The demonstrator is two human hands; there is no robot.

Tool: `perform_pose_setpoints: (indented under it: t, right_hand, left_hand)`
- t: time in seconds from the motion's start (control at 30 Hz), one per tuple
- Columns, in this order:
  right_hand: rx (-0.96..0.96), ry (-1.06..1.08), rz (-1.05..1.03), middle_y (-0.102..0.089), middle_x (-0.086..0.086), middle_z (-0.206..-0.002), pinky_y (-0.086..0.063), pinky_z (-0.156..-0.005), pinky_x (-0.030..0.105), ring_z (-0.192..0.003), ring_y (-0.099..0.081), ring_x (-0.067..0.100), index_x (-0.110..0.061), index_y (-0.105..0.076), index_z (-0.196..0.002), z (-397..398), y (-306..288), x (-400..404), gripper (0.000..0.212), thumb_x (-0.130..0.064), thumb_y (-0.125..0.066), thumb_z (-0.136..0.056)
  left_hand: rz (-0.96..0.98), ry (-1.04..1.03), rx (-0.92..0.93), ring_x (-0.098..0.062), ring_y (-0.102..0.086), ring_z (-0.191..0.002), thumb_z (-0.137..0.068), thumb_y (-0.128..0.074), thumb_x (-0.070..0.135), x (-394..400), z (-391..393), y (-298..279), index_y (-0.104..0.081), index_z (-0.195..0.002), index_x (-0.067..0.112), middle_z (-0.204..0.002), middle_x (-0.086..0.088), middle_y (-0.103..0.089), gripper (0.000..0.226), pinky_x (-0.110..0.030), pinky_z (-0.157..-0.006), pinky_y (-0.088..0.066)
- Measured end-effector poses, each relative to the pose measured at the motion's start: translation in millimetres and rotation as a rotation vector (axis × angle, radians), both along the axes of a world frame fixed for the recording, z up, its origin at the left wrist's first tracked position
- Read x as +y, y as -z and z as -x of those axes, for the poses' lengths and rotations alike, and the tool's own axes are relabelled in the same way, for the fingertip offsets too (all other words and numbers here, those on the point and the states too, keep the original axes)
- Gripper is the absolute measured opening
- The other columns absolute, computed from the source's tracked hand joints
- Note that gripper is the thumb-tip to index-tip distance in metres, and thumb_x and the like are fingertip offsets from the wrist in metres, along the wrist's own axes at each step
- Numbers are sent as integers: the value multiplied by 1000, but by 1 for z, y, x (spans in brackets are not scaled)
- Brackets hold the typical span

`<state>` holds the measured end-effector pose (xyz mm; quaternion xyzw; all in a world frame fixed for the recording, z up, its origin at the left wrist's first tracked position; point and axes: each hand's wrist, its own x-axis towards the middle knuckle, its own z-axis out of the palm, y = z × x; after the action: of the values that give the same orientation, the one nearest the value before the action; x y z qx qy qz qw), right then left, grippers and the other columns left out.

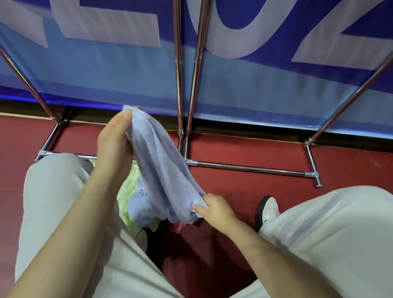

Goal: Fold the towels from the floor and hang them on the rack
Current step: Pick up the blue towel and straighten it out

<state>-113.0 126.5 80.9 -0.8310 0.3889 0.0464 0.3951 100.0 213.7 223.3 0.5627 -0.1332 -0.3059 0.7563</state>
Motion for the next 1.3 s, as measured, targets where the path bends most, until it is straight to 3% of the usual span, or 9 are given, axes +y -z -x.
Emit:
perform_pose_setpoints:
  t: [0.1,0.23,0.37,0.47,0.6,0.77,0.93,1.17,1.3]
  right_hand:
    - [-264,88,-9,-38,-5,-62,-30,-59,29,-59,-37,9,-21,-41,-56,1,-20,-1,40,-24,-70,-84]
    - [-532,239,-67,-35,-13,-57,-28,-55,16,-53,-35,2,-31,-50,-58,-1,-54,-2,39,-11,-72,-83]
    - [-616,288,-99,-47,0,-67,-30,-56,14,-58,-35,2,-2,-63,-79,7,-72,-7,13,-11,-69,-86]
    - [-636,296,-42,-55,-6,-72,-34,-61,11,-62,-43,-2,-8,-63,-78,20,-79,-17,8,-8,-69,-85]
    - [-626,344,10,-55,-8,-71,-32,-57,15,-59,-39,2,-24,-58,-71,35,-85,-31,22,-11,-73,-83]
    - [-659,392,59,-56,-15,-69,-33,-57,11,-57,-39,1,-23,-59,-73,50,-95,-39,21,-11,-72,-83]
    - [-665,421,75,-58,-6,-72,-35,-58,13,-62,-42,6,-24,-60,-73,56,-97,-45,19,-14,-73,-82]
    - [-793,547,-45,-56,-5,-67,-39,-58,8,-56,-51,-6,-11,-54,-72,51,-109,-45,22,1,-70,-81]
    - [-786,549,-6,-56,-4,-71,-42,-63,12,-62,-52,-3,-15,-58,-87,56,-113,-56,18,-1,-68,-83]
  left_hand:
    - [18,-133,59,-21,-65,-108,-97,-53,29,10,-23,5,-65,-118,9,-116,-10,-68,32,-31,-89,-52]
    - [151,-201,182,-22,-58,-121,-99,-50,27,23,-41,10,-62,-116,6,-130,-16,-59,30,-34,-107,-44]
    - [200,-283,236,-17,-67,-100,-99,-51,22,28,-46,9,-73,-95,9,-110,-10,-67,25,-28,-97,-50]
    - [158,-354,219,-16,-68,-93,-96,-55,20,29,-48,10,-72,-90,10,-101,-7,-70,21,-28,-90,-54]
    - [24,-401,195,-10,-69,-82,-90,-59,22,26,-47,14,-68,-91,14,-93,2,-71,12,-23,-77,-55]
    - [-68,-448,136,-2,-59,-64,-87,-63,22,21,-40,15,-66,-78,21,-76,12,-61,10,-17,-66,-48]
    - [-96,-459,155,-3,-60,-71,-87,-65,25,20,-38,19,-66,-77,23,-78,13,-62,10,-16,-64,-49]
    - [-178,-493,198,-7,-59,-68,-86,-67,31,18,-38,25,-62,-72,23,-70,14,-61,17,-16,-62,-48]
    - [-305,-463,-51,-10,-38,-68,-90,-54,37,17,-42,33,-46,-64,25,-68,10,-42,30,-29,-67,-34]
